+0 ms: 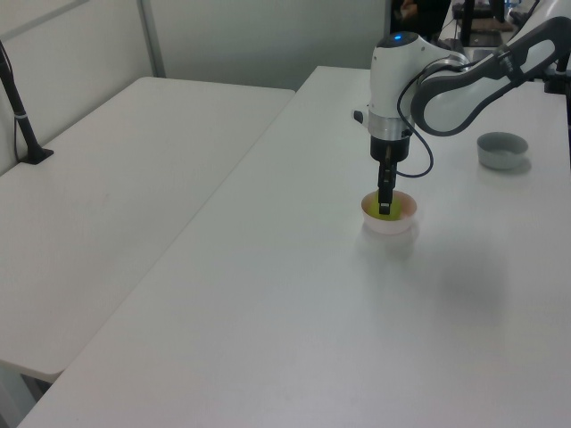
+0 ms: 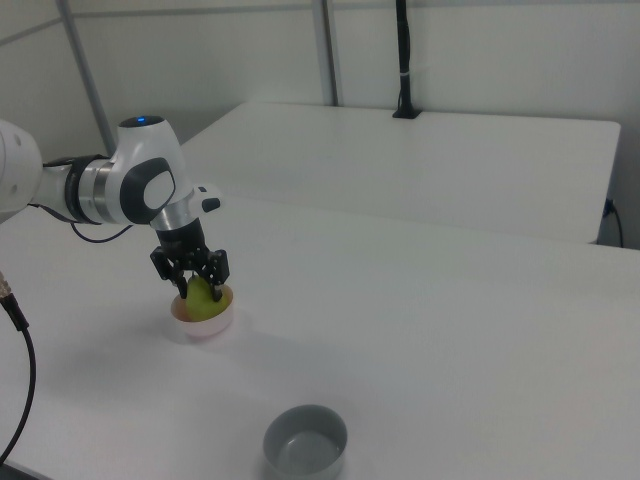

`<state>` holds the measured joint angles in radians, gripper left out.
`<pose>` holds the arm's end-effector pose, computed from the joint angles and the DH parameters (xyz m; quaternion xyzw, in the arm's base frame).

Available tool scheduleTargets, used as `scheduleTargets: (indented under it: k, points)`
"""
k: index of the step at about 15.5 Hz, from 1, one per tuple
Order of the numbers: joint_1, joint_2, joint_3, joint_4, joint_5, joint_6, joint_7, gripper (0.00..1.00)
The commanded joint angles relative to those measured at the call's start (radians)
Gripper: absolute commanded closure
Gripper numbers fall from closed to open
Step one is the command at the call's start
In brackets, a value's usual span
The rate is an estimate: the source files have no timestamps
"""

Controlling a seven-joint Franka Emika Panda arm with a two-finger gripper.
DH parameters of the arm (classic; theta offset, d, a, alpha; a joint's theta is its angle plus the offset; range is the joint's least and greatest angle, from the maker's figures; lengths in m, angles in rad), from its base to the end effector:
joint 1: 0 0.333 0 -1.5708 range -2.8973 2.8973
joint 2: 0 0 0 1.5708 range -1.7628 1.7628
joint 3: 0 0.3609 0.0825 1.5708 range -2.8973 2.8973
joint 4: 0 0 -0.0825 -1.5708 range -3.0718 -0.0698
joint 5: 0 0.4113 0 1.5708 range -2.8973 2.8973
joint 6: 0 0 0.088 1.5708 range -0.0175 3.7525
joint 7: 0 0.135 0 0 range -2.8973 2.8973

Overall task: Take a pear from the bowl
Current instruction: 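Close the gripper on the pear and lift it out of the bowl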

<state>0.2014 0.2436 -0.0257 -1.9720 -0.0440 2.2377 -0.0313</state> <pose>0.6269 0.1096 0.3492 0.9929 0.1170 0.0125 0.0197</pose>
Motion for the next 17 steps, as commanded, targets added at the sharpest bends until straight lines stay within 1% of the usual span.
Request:
scheduleTargets:
  k: [1, 3, 7, 13, 15, 17]
  points:
    - [0.006, -0.030, 0.000, -0.010, -0.019, 0.013, 0.025, 1.00]
    - [-0.002, -0.073, 0.000, 0.005, -0.019, -0.047, 0.024, 1.00]
    - [-0.005, -0.121, 0.000, 0.033, -0.017, -0.108, 0.018, 1.00]
    - [-0.040, -0.176, 0.000, 0.201, -0.004, -0.320, 0.005, 1.00]
    - [-0.053, -0.178, 0.000, 0.273, -0.002, -0.390, 0.005, 1.00]
    - [-0.059, -0.179, -0.005, 0.324, 0.007, -0.449, 0.002, 1.00]
